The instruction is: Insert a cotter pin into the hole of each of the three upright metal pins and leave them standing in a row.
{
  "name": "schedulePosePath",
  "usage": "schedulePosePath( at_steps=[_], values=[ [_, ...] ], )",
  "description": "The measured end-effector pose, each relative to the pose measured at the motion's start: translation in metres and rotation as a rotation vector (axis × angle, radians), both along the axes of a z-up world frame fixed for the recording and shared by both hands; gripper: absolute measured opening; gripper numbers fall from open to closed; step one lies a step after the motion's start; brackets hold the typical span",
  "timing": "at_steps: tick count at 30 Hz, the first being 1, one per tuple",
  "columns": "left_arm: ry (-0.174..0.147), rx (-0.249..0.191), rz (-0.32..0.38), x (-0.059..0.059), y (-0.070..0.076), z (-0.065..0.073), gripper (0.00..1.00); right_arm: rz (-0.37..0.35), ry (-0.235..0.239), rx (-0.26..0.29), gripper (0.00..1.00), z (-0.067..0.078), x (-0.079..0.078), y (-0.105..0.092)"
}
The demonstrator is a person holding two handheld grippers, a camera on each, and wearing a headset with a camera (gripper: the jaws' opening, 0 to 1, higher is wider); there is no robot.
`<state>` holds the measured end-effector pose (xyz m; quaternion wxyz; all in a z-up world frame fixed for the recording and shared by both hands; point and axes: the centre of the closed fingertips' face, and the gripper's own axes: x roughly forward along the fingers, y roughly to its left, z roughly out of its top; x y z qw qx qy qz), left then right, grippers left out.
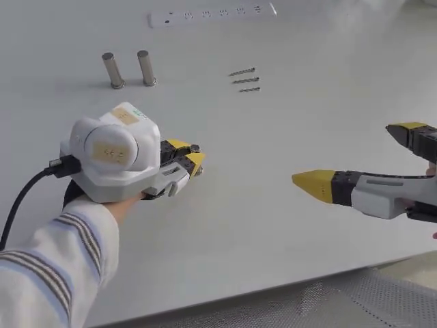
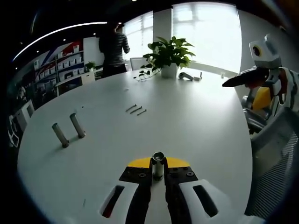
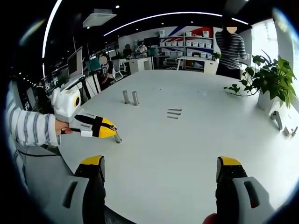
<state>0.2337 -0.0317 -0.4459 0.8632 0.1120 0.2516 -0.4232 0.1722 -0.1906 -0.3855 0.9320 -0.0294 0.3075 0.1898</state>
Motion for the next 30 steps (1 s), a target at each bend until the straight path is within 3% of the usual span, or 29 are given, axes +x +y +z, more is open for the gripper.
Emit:
schedulePosePath(
  at_steps=[8, 13, 17, 22, 28, 30],
  values=[
    [0.007, 0.011, 0.0, 0.0, 0.001, -0.002, 0.07, 0.003, 0.003, 0.003, 0.98, -0.001, 0.001, 0.001],
    [-0.012, 0.009, -0.027, -0.006, 0.004, 0.007, 0.17, 0.009, 0.004, 0.0, 0.98, -0.001, 0.002, 0.002],
    [0.023, -0.043, -0.048, -0.016, 0.007, 0.015, 0.3, 0.014, 0.008, -0.001, 0.98, -0.001, 0.001, 0.003],
    [0.024, -0.09, -0.062, -0.026, 0.017, 0.026, 0.43, 0.024, 0.01, -0.003, 0.98, -0.001, 0.001, 0.005],
    [0.031, -0.1, -0.043, -0.029, 0.03, 0.029, 0.59, 0.032, 0.011, -0.004, 0.98, 0.0, 0.003, 0.007],
    [0.05, -0.102, -0.042, -0.031, 0.033, 0.027, 0.64, 0.034, 0.01, -0.003, 0.98, -0.001, 0.004, 0.007]
  ],
)
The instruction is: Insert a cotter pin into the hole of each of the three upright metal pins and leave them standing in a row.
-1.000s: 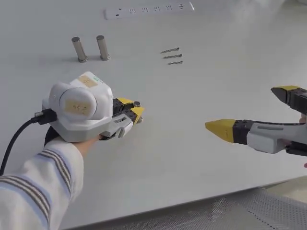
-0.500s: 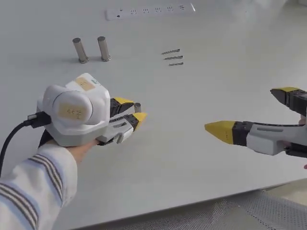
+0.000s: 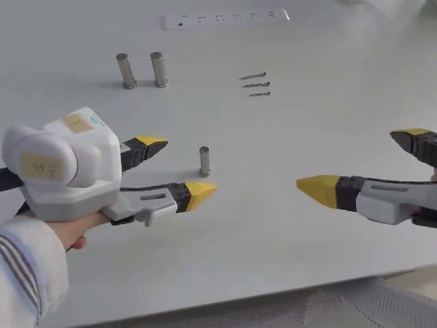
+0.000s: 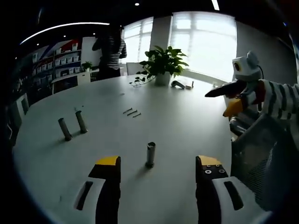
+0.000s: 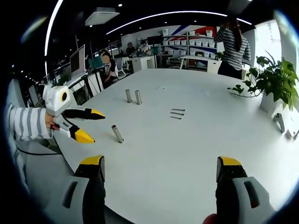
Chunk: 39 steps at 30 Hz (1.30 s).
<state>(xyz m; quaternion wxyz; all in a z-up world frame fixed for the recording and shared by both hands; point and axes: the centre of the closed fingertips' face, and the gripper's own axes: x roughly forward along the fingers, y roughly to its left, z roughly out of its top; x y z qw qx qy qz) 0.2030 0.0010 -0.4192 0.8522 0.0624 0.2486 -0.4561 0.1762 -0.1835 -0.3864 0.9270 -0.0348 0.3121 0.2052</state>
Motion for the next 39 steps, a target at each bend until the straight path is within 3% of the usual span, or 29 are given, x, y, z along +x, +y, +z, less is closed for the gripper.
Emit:
schedulePosePath(
  at_steps=[4, 7, 14, 16, 20, 26, 29, 34, 39],
  values=[
    [0.001, 0.013, -0.007, -0.004, 0.003, -0.002, 0.8, 0.006, 0.003, -0.002, 0.98, -0.001, 0.001, 0.001],
    [-0.02, 0.032, -0.012, -0.006, 0.006, -0.003, 0.82, 0.008, 0.004, -0.005, 0.98, -0.001, 0.001, 0.001],
    [-0.007, 0.033, -0.016, -0.013, 0.005, -0.005, 0.95, 0.021, 0.016, -0.009, 0.98, -0.001, 0.003, 0.001],
    [-0.024, 0.05, -0.009, -0.012, 0.007, -0.005, 0.97, 0.039, 0.024, 0.004, 0.92, -0.001, 0.002, 0.004],
    [0.013, 0.006, -0.003, -0.017, 0.004, -0.002, 0.99, 0.049, 0.032, -0.005, 0.92, -0.002, 0.004, 0.005],
    [0.015, -0.005, -0.011, -0.021, 0.003, -0.001, 0.99, 0.082, 0.036, -0.028, 0.91, 0.0, 0.014, 0.009],
    [0.003, -0.01, 0.015, -0.018, 0.008, 0.001, 0.99, 0.135, 0.043, -0.06, 0.89, 0.0, 0.019, 0.013],
    [0.008, -0.023, 0.038, -0.015, 0.013, 0.003, 0.99, 0.221, 0.053, -0.118, 0.83, -0.001, 0.032, 0.012],
    [0.026, -0.019, 0.051, -0.014, 0.019, -0.001, 0.99, 0.371, 0.064, -0.246, 0.76, 0.0, 0.048, 0.006]
  ],
)
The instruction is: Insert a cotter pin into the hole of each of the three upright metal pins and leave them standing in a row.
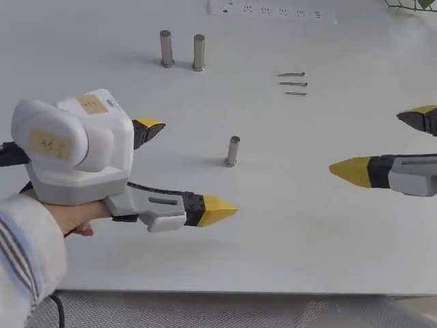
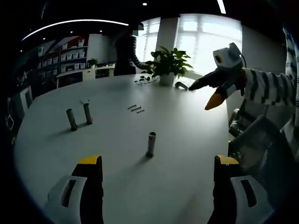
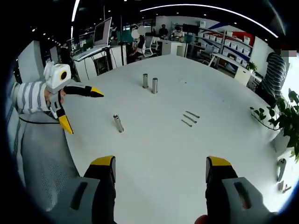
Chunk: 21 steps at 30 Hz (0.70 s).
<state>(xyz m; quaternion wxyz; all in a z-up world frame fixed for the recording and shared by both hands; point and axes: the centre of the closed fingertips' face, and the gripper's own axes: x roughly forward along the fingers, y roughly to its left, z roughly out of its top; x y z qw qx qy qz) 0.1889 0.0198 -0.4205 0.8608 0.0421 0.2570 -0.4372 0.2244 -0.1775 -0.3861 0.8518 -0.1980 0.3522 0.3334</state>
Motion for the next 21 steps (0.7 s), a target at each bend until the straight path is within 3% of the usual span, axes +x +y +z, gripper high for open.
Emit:
schedulePosePath(
  at_steps=[3, 6, 9, 12, 15, 21],
  values=[
    [0.013, -0.006, 0.0, -0.002, 0.001, -0.002, 0.99, 0.059, -0.002, -0.045, 0.71, 0.001, 0.015, -0.003],
    [0.018, -0.001, -0.006, -0.004, 0.002, -0.003, 0.99, 0.139, 0.029, -0.09, 0.69, -0.001, 0.024, -0.003],
    [0.017, -0.004, -0.003, -0.004, 0.002, -0.002, 0.99, 0.237, 0.034, -0.168, 0.68, 0.0, 0.035, -0.001],
    [-0.006, 0.002, 0.016, -0.001, 0.005, 0.0, 0.99, 0.288, 0.021, -0.196, 0.65, 0.003, 0.049, 0.003],
    [0.012, -0.017, 0.025, 0.0, 0.005, 0.0, 0.99, 0.343, 0.025, -0.223, 0.63, 0.006, 0.055, 0.011],
    [0.017, -0.009, 0.022, -0.002, 0.006, -0.001, 0.97, 0.468, 0.018, -0.281, 0.59, 0.006, 0.071, 0.026]
  ],
)
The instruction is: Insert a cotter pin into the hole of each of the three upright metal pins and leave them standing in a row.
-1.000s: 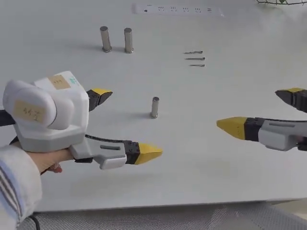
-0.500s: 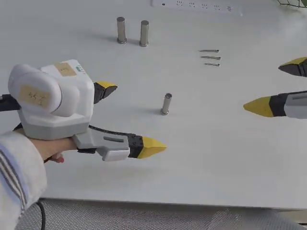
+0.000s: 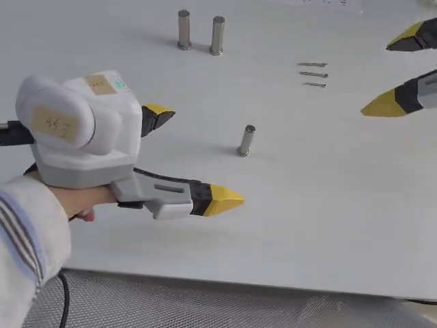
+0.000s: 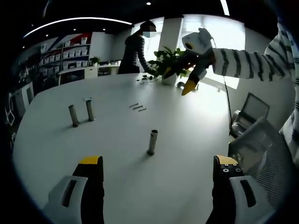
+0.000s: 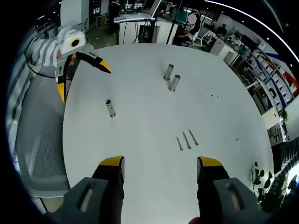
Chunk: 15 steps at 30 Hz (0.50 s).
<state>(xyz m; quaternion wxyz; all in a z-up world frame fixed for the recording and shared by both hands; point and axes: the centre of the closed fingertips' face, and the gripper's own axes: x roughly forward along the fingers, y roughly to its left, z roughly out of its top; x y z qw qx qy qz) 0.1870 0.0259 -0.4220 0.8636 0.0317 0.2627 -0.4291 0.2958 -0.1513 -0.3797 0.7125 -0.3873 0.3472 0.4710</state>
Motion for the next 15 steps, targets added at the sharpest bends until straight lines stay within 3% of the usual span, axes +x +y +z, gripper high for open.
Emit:
schedulePosePath(
  at_steps=[3, 5, 8, 11, 15],
  values=[
    [-0.007, -0.017, 0.025, 0.004, 0.002, 0.003, 0.98, 0.065, 0.006, -0.051, 0.57, -0.005, 0.012, 0.002],
    [0.003, -0.042, 0.04, 0.006, 0.003, 0.005, 0.99, 0.105, 0.042, -0.086, 0.57, -0.01, 0.015, 0.003],
    [0.001, -0.058, 0.049, 0.007, 0.003, 0.008, 0.99, 0.191, 0.056, -0.141, 0.55, -0.014, 0.02, 0.007],
    [-0.002, -0.06, 0.053, 0.008, 0.003, 0.009, 0.99, 0.227, 0.059, -0.18, 0.52, -0.018, 0.03, 0.008],
    [0.015, -0.123, 0.095, 0.012, 0.004, 0.013, 0.98, 0.254, 0.069, -0.226, 0.42, -0.026, 0.045, 0.009]
  ],
)
